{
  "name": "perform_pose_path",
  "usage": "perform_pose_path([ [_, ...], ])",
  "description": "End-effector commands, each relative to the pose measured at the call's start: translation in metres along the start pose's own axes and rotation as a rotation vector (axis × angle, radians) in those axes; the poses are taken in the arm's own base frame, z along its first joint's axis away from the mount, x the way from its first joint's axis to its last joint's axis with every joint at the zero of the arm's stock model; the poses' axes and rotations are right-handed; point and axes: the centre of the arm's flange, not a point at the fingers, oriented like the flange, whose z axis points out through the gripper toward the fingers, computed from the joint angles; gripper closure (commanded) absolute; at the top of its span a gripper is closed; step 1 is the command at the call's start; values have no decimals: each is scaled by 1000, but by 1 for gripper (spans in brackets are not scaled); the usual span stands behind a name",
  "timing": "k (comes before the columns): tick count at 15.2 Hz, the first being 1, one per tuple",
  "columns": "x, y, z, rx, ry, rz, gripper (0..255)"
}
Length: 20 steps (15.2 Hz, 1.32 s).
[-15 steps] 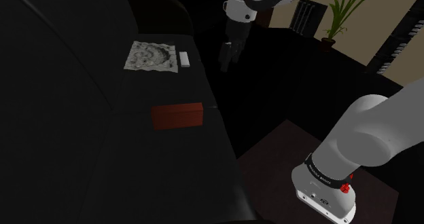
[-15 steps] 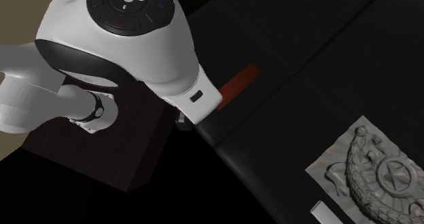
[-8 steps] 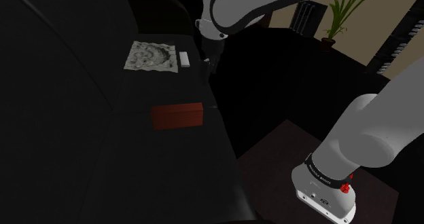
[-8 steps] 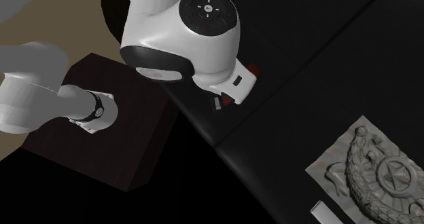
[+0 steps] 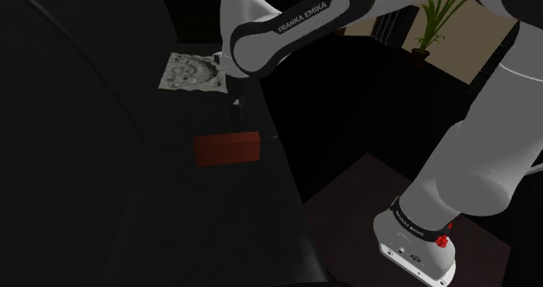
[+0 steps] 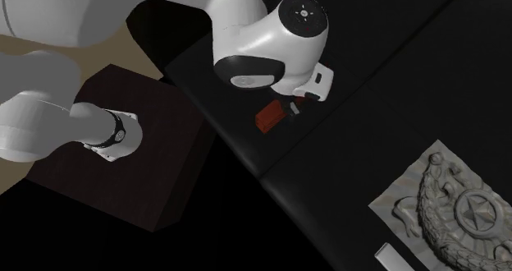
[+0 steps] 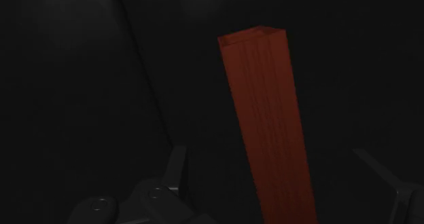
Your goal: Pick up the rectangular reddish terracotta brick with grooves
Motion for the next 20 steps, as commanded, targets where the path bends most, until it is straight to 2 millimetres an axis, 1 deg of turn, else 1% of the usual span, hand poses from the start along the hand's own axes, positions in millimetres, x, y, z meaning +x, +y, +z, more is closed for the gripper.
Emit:
perform_pose_path([
  [1,17,-11,18,1,-5,-64,0],
  [3,34,-22,35,1,-10,-126,0],
  [4,38,-25,39,1,-11,-139,0],
  [10,37,-25,70,1,-11,-139,0],
  [11,37,-25,79,1,-11,-139,0],
  [13,37,-25,79,1,-11,-139,0],
  [14,38,-25,79,1,-11,-139,255],
  [20,38,-25,79,1,-11,-139,255],
])
